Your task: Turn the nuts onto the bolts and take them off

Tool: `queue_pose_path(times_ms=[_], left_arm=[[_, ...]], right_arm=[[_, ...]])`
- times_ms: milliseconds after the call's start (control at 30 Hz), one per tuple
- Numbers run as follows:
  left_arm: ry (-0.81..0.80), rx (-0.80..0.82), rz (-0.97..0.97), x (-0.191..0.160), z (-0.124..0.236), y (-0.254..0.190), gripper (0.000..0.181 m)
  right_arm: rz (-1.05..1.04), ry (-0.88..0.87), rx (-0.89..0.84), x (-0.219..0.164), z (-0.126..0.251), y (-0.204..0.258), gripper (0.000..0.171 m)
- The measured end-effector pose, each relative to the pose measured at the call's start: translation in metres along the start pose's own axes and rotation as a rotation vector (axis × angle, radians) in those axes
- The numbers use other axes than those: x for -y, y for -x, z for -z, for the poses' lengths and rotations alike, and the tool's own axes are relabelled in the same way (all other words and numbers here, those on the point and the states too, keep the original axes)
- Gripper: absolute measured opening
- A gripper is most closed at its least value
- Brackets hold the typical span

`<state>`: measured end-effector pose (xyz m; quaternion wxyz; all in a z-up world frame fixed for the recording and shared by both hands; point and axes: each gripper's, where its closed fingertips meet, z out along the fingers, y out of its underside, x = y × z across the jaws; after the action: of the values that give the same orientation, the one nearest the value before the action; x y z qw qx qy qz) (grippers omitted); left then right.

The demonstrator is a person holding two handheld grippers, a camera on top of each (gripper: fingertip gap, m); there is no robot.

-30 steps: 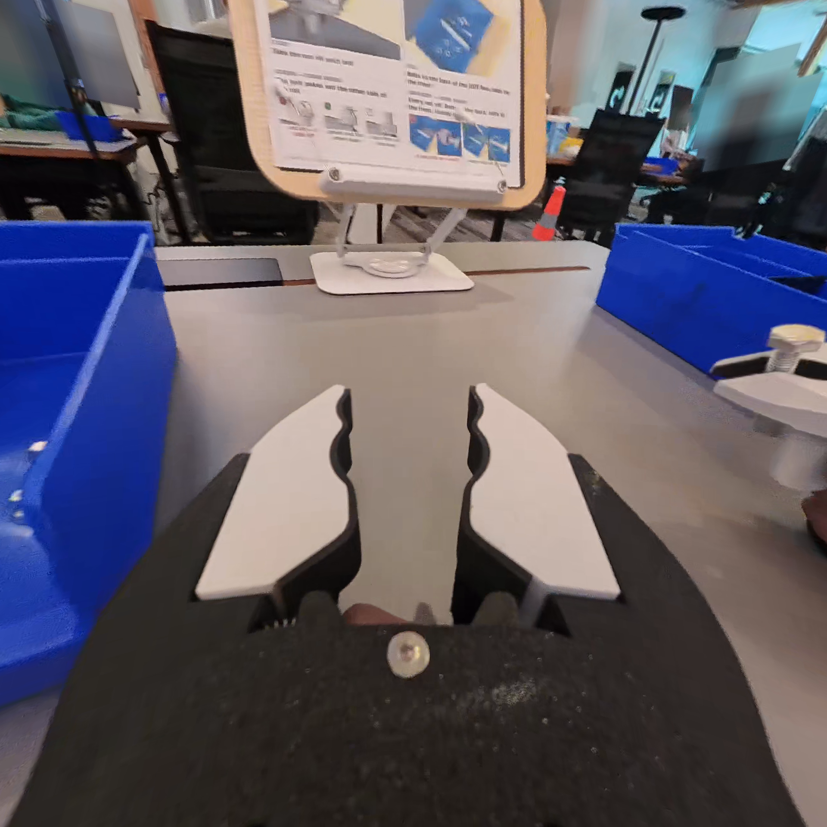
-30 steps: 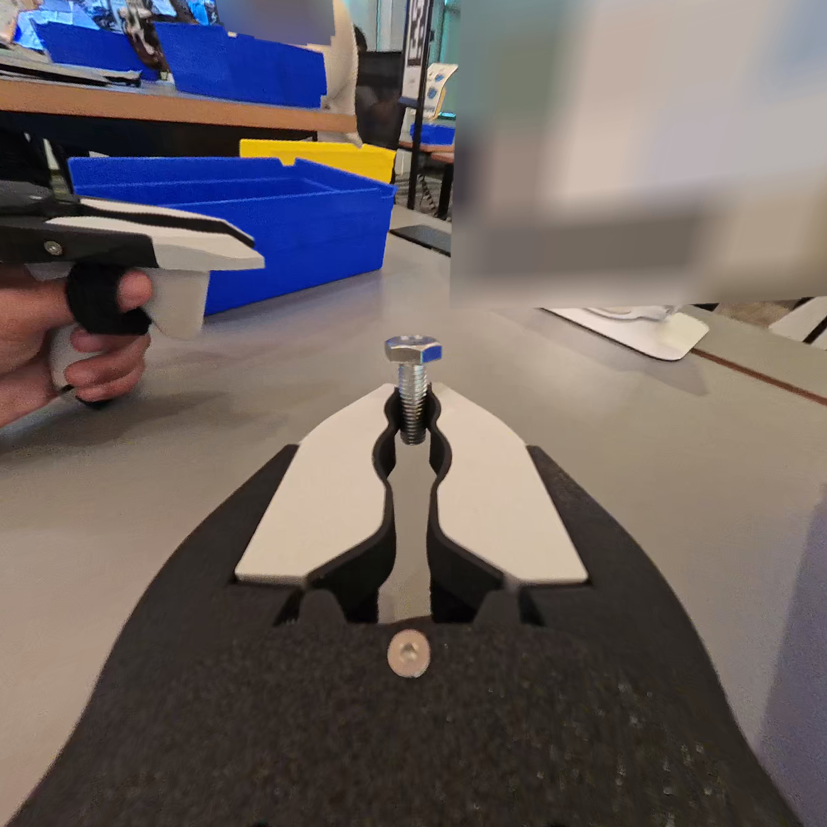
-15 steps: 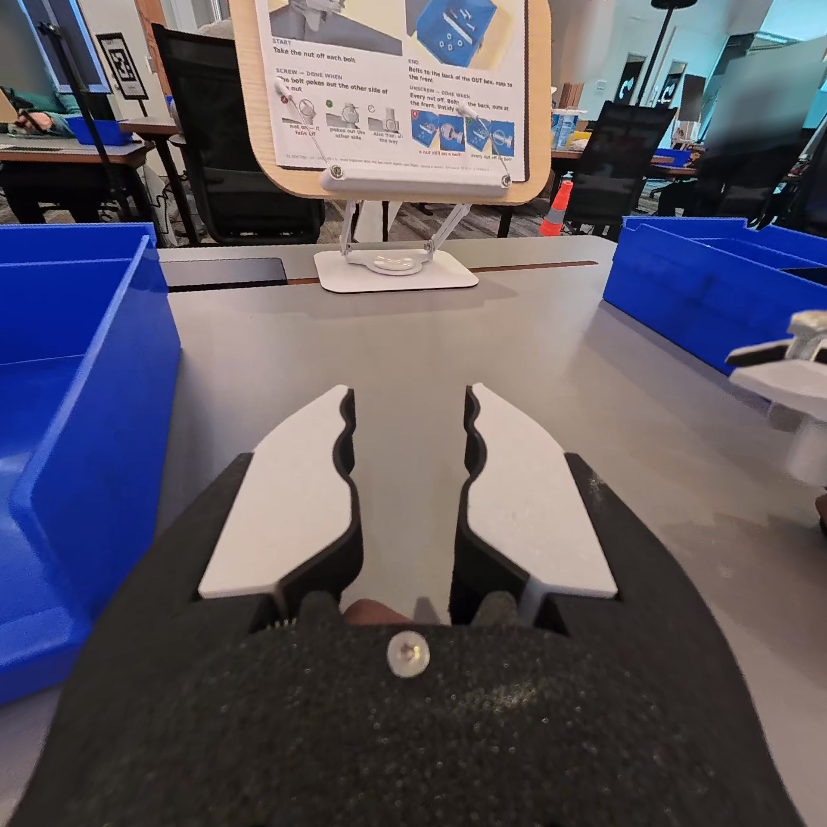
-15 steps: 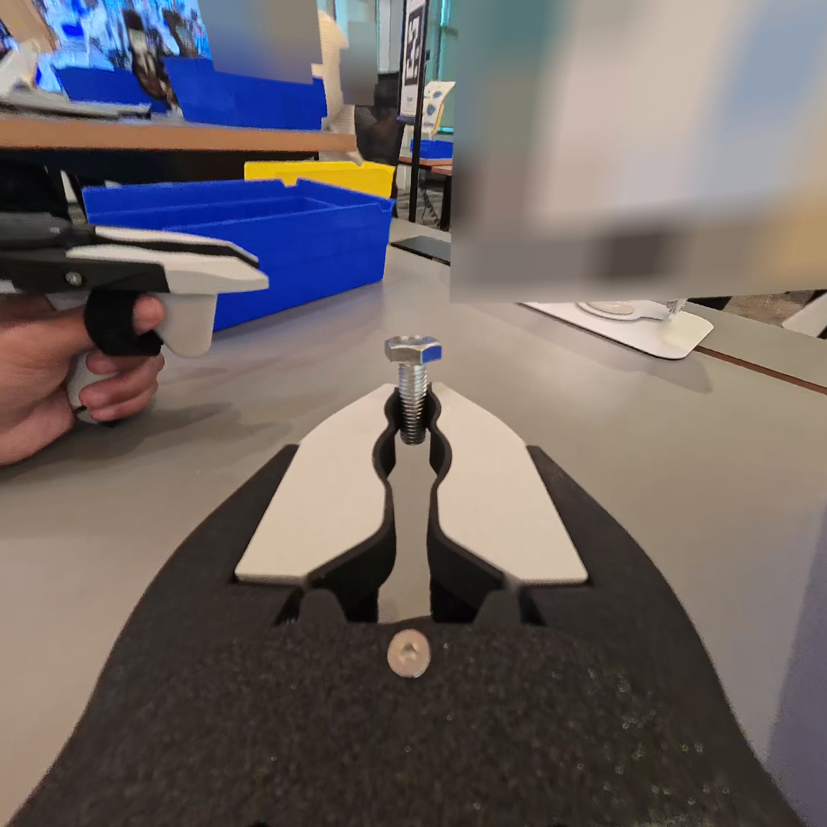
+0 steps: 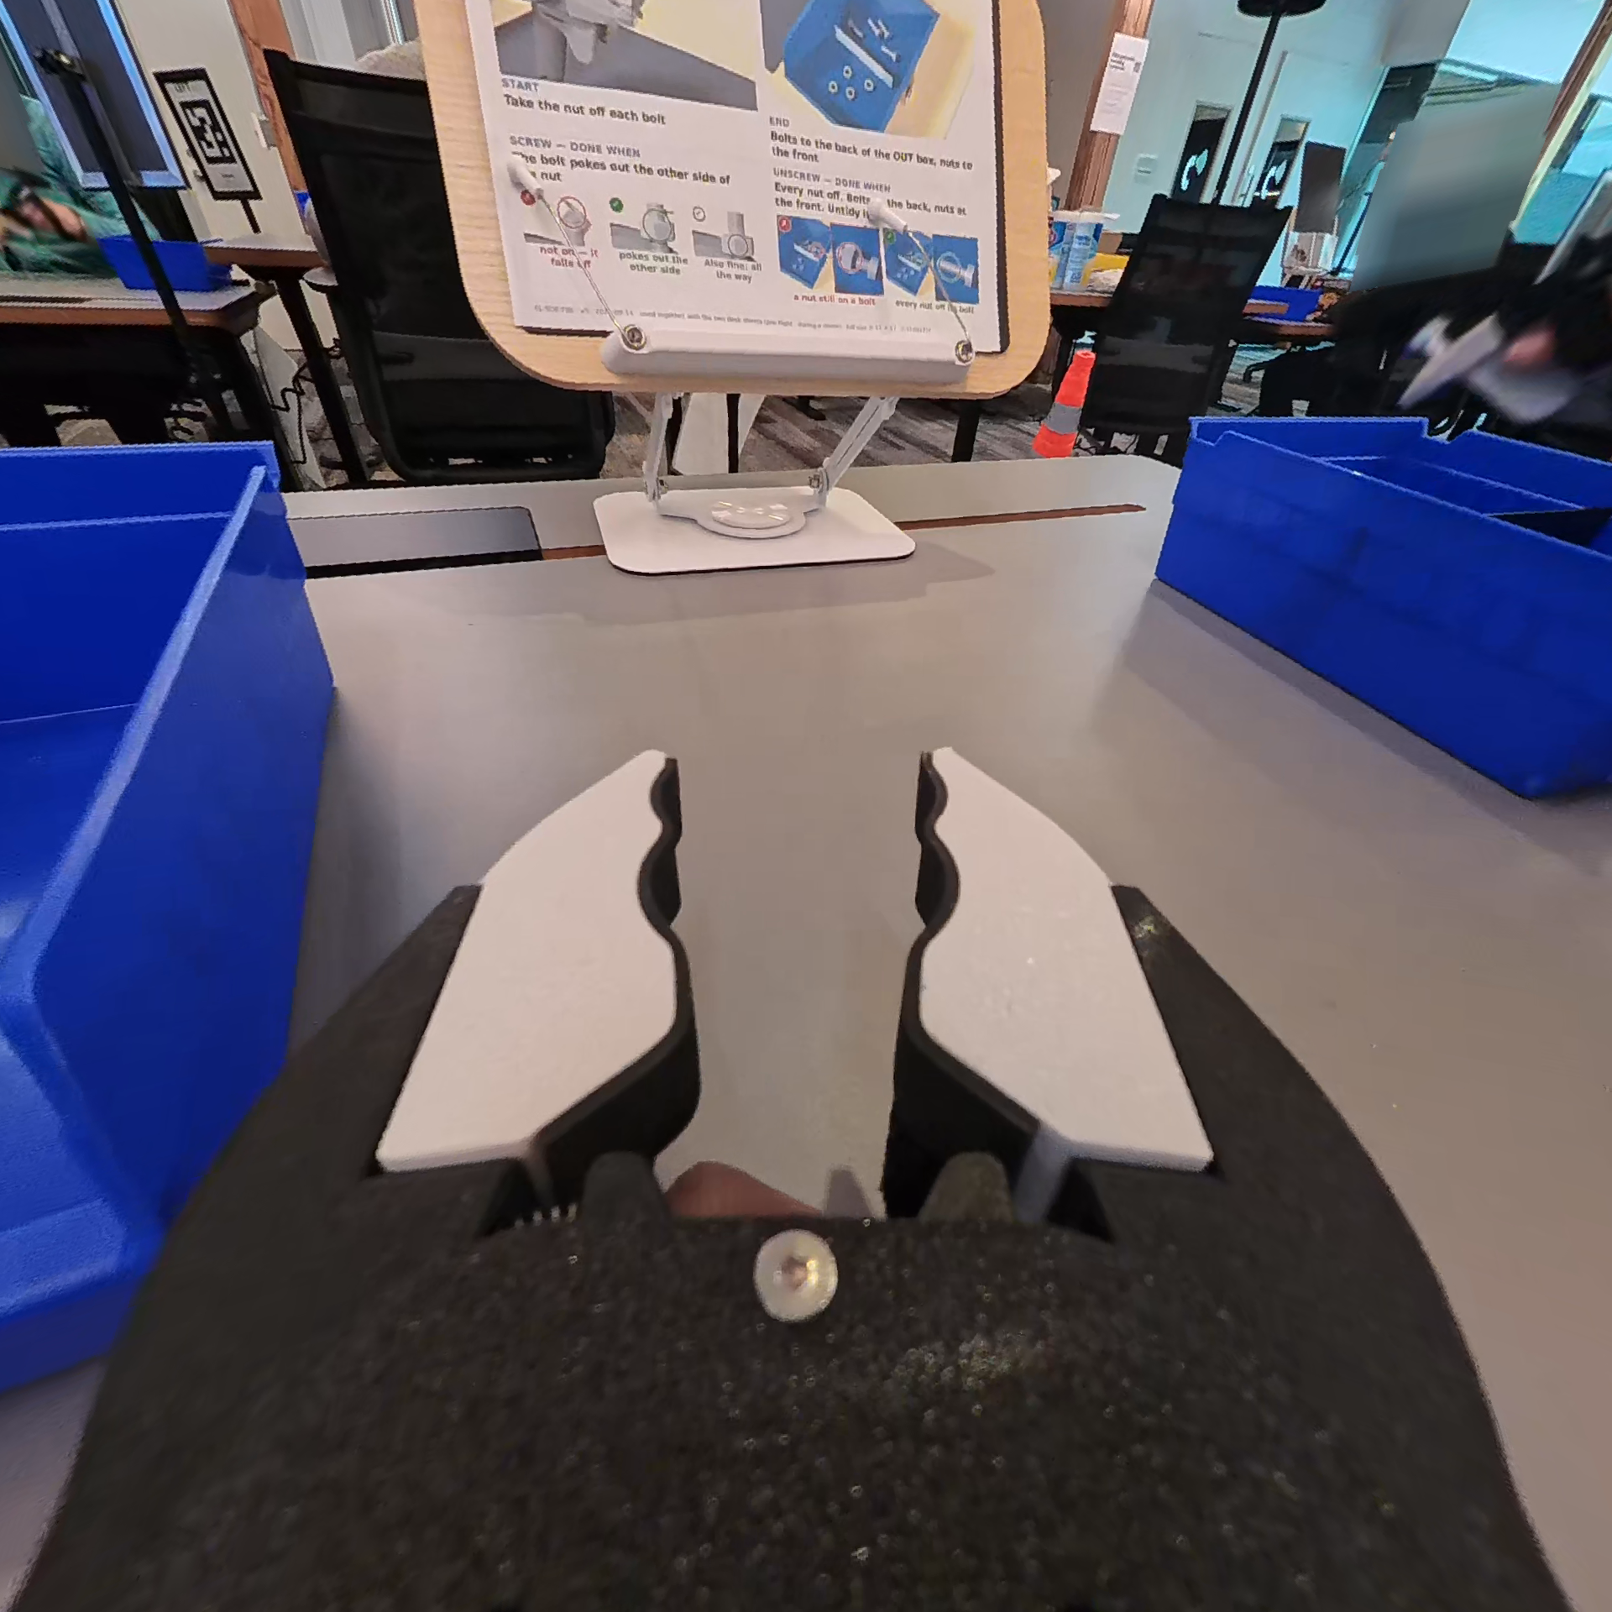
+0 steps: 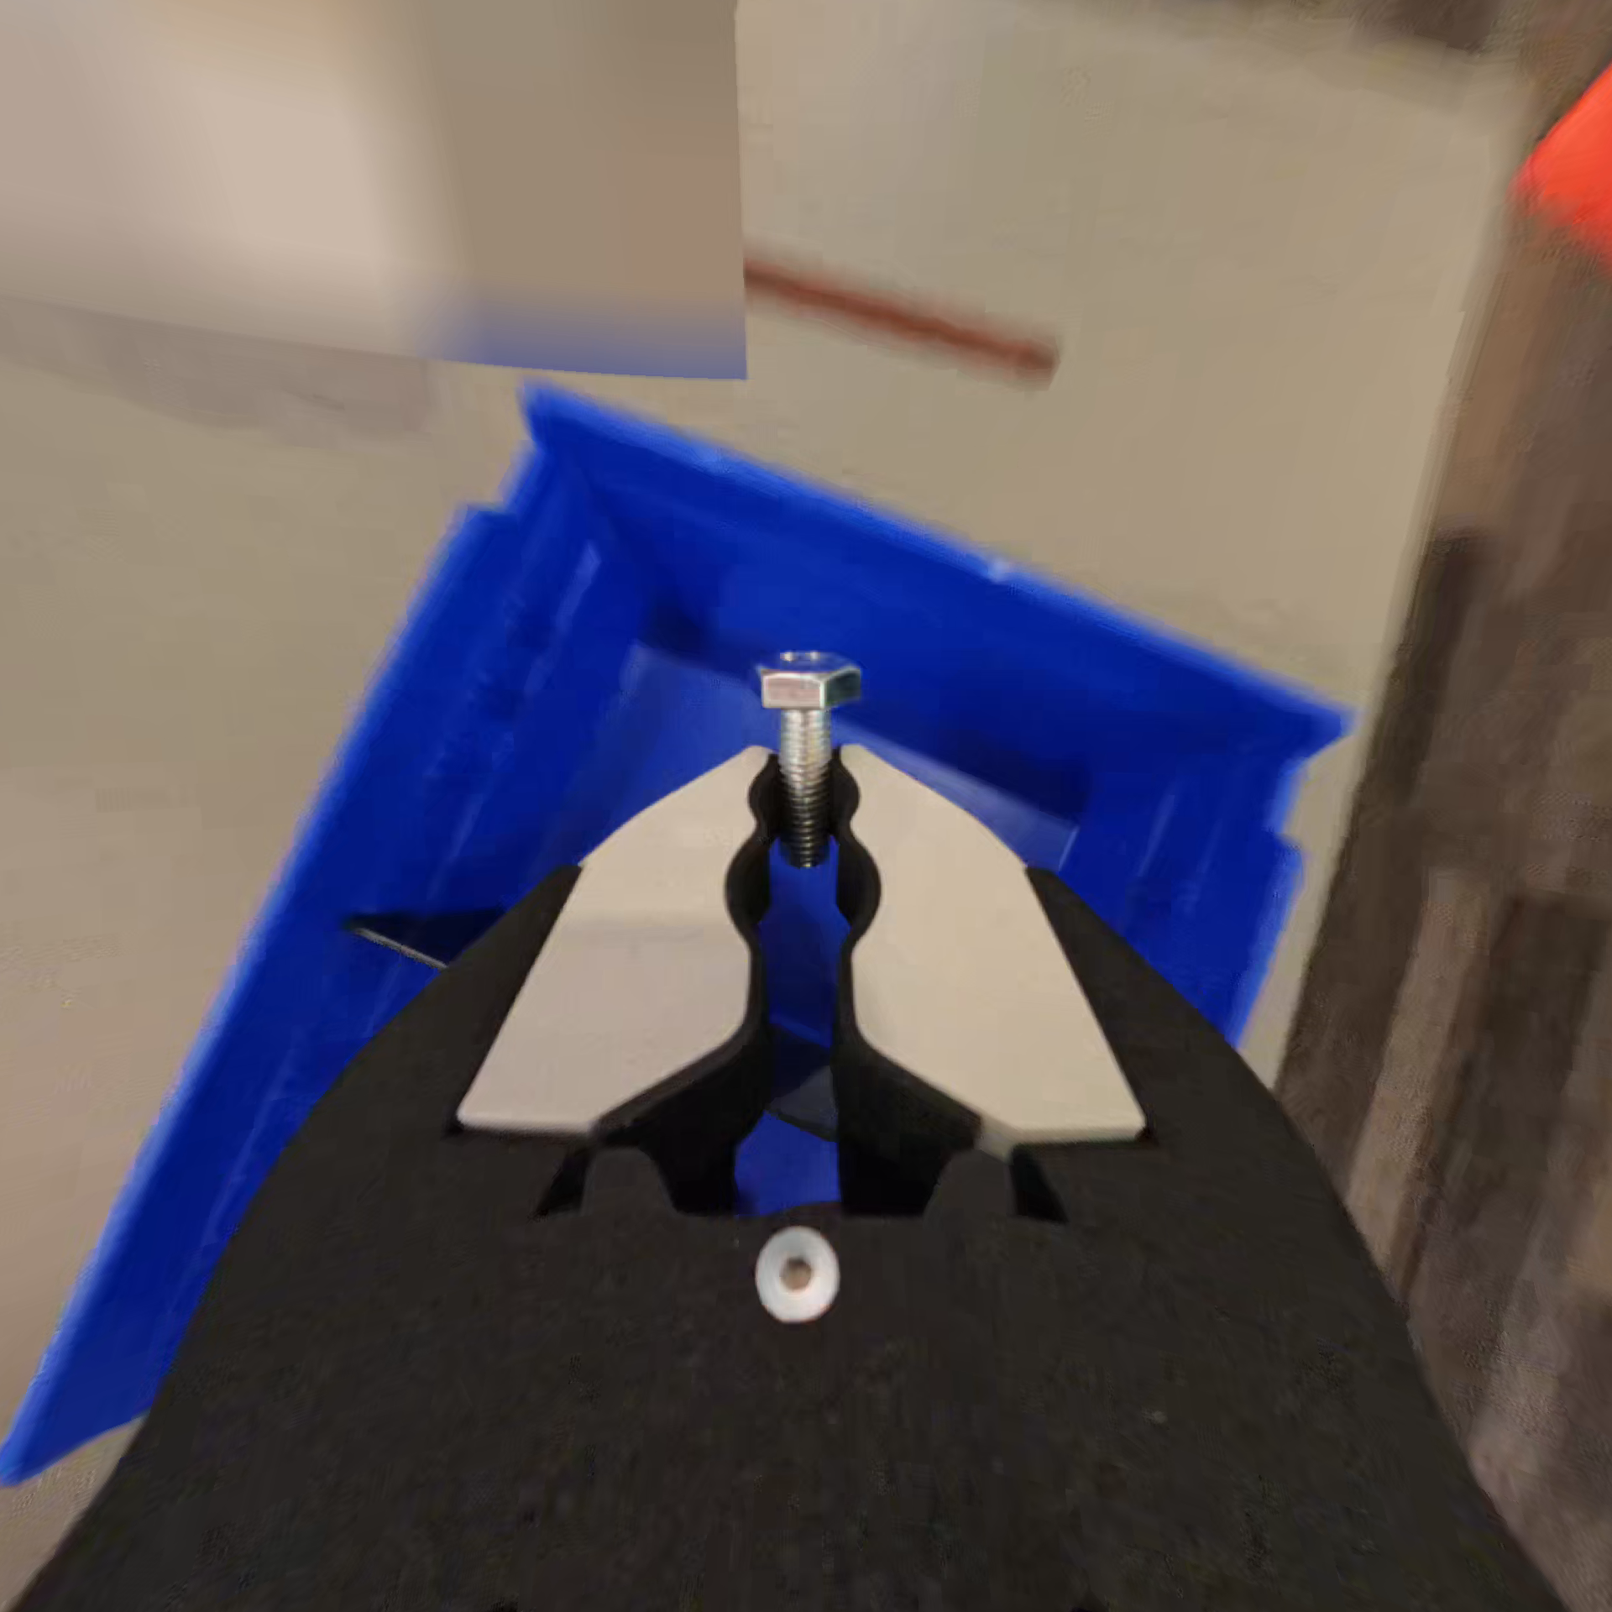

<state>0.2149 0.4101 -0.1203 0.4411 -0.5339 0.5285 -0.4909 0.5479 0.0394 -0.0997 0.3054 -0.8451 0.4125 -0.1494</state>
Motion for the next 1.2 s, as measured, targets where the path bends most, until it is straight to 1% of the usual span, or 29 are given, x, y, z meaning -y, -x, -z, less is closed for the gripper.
queue_pose_path(times_ms=[67, 100, 167, 233, 333, 433, 467, 500, 533, 600, 633, 700, 733, 767, 800, 833, 900, 933, 967, 1000, 1067, 1133, 1200], left_arm=[[0.004, -0.007, -0.002, 0.0, 0.0, -0.001, 0.051], [0.005, -0.008, -0.005, -0.001, 0.0, -0.001, 0.051], [0.012, -0.012, -0.016, -0.002, -0.001, -0.003, 0.051], [0.02, -0.015, -0.037, -0.003, -0.002, -0.006, 0.051], [0.015, -0.014, -0.073, -0.003, -0.001, -0.009, 0.052], [0.014, -0.013, -0.098, -0.003, -0.001, -0.012, 0.052], [0.015, -0.012, -0.1, -0.003, -0.001, -0.012, 0.052], [0.016, -0.012, -0.098, -0.003, -0.001, -0.011, 0.052], [0.018, -0.014, -0.095, -0.003, -0.001, -0.011, 0.053], [0.018, -0.018, -0.083, -0.003, -0.001, -0.011, 0.053], [0.017, -0.019, -0.077, -0.003, -0.001, -0.01, 0.053], [0.009, -0.018, -0.065, -0.002, 0.0, -0.009, 0.053], [0.006, -0.015, -0.059, -0.001, 0.0, -0.008, 0.052], [0.003, -0.01, -0.053, -0.001, 0.0, -0.006, 0.052], [0.002, -0.006, -0.047, -0.001, 0.0, -0.005, 0.052], [0.004, -0.003, -0.041, -0.001, 0.0, -0.004, 0.052], [0.009, 0.002, -0.033, -0.001, -0.001, -0.003, 0.051], [0.011, 0.001, -0.031, -0.001, -0.001, -0.003, 0.051], [0.011, 0.001, -0.032, -0.002, -0.001, -0.003, 0.051], [0.011, 0.002, -0.034, -0.001, -0.001, -0.003, 0.051], [0.008, 0.003, -0.038, -0.001, 0.0, -0.003, 0.051], [0.011, 0.0, -0.041, -0.002, -0.001, -0.004, 0.052], [0.013, -0.008, -0.039, -0.002, -0.001, -0.005, 0.054]], right_arm=[[-0.05, 0.235, 0.096, -0.033, -0.031, -0.004, 0.01], [-0.04, 0.335, 0.101, -0.047, -0.042, -0.006, 0.01], [-0.01, 0.491, 0.041, -0.071, -0.059, -0.018, 0.01], [-0.001, 0.607, 0.062, -0.086, -0.069, -0.015, 0.01], [0.046, 0.689, 0.051, -0.093, -0.077, -0.013, 0.01], [0.042, 0.688, 0.041, -0.09, -0.08, -0.012, 0.011], [0.053, 0.686, 0.032, -0.089, -0.081, -0.013, 0.015], [0.058, 0.678, 0.016, -0.088, -0.081, -0.015, 0.024], [0.06, 0.66, 0.005, -0.085, -0.08, -0.016, 0.026], [0.074, 0.594, -0.014, -0.072, -0.072, -0.018, 0.034], [0.094, 0.535, -0.051, -0.06, -0.063, -0.02, 0.035], [0.161, 0.338, -0.126, -0.024, -0.032, -0.009, 0.035], [0.197, 0.196, -0.127, -0.003, -0.011, 0.012, 0.035], [0.238, 0.024, -0.107, 0.018, 0.012, 0.043, 0.034], [0.284, -0.158, -0.079, 0.035, 0.037, 0.08, 0.034], [0.328, -0.319, -0.049, 0.042, 0.061, 0.121, 0.035], [0.369, -0.58, 0.054, 0.035, 0.096, 0.204, 0.038], [0.36, -0.681, 0.131, 0.022, 0.105, 0.245, 0.038], [0.331, -0.748, 0.206, 0.005, 0.105, 0.28, 0.038], [0.3, -0.774, 0.267, -0.014, 0.098, 0.308, 0.038], [0.232, -0.761, 0.331, -0.05, 0.07, 0.347, 0.042], [0.182, -0.736, 0.355, -0.077, 0.045, 0.369, 0.048], [0.209, -0.75, 0.351, -0.088, 0.044, 0.381, 0.048]])
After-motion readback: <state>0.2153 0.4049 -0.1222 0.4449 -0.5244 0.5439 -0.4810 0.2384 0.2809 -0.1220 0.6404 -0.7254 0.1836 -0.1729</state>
